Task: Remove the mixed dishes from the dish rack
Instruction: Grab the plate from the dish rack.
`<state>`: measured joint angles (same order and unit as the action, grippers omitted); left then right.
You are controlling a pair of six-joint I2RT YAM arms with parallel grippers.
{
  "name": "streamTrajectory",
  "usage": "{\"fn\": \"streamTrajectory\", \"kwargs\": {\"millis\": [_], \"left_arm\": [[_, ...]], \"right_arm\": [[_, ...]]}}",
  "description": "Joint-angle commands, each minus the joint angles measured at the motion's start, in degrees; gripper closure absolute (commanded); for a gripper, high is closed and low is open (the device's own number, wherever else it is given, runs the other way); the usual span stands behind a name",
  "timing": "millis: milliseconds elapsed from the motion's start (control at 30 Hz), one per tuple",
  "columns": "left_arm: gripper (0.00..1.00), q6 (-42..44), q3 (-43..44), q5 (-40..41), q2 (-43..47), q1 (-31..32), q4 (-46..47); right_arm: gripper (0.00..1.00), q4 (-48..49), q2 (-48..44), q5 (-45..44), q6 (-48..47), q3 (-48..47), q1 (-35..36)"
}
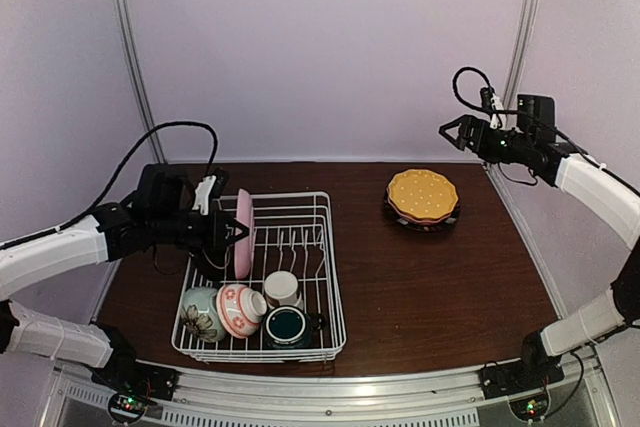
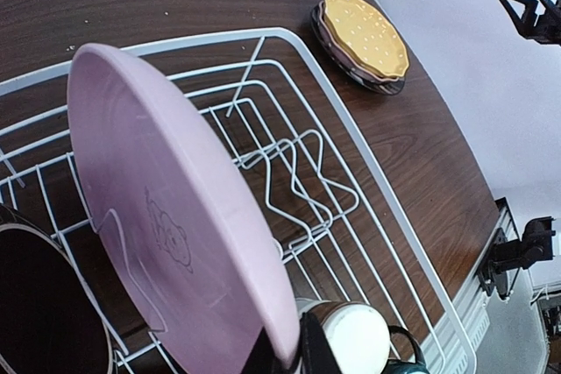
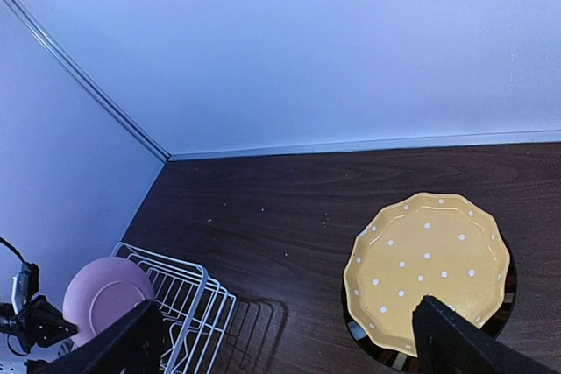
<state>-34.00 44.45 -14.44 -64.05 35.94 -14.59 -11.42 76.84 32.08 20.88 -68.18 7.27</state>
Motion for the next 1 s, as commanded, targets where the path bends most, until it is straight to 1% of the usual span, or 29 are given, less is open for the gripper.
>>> {"fn": "streamTrajectory", "kwargs": {"millis": [0, 67, 167, 300, 433, 567, 800, 900, 967], "left_arm": [[1.00, 0.8, -0.1, 0.5, 2.6, -1.0, 3.1], [1.00, 0.6, -0.1, -0.6, 3.5, -1.0, 4.2], [1.00, 0.4, 0.7, -1.8, 4.6, -1.0, 5.0], [1.00, 0.4, 2.7, -2.9, 5.8, -1.0, 4.8], [1.00, 0.9, 5.3, -3.8, 6.2, -1.0, 4.1], [1.00, 1.0, 7.3, -4.5, 5.9, -1.0, 3.8], [1.00, 0.4, 7.3, -4.9, 5.1, -1.4, 5.1], [1.00, -1.2, 5.3, -6.9, 5.4, -3.2, 8.1], [1.00, -2.7, 2.4, -10.0, 6.2, -5.2, 12.0]], "right_arm": [[0.00, 5.9, 0.0, 3.5, 7.5, 1.2, -2.9], [0.00, 10.1, -0.4, 5.6, 10.5, 3.2, -4.2], [0.00, 11.2, -0.1, 6.8, 12.8, 3.6, -5.5], [0.00, 11.2, 0.1, 7.6, 13.6, 3.8, -5.8], [0.00, 16.9, -1.3, 8.9, 14.0, 6.0, -5.8], [0.00, 15.2, -1.6, 9.5, 12.6, 5.2, -5.7], [0.00, 14.0, -2.0, 9.0, 11.7, 4.8, -5.7], [0.00, 13.7, -2.1, 8.5, 11.3, 4.7, -5.7], [0.00, 13.5, -2.2, 8.5, 11.0, 4.8, -5.7]]}}
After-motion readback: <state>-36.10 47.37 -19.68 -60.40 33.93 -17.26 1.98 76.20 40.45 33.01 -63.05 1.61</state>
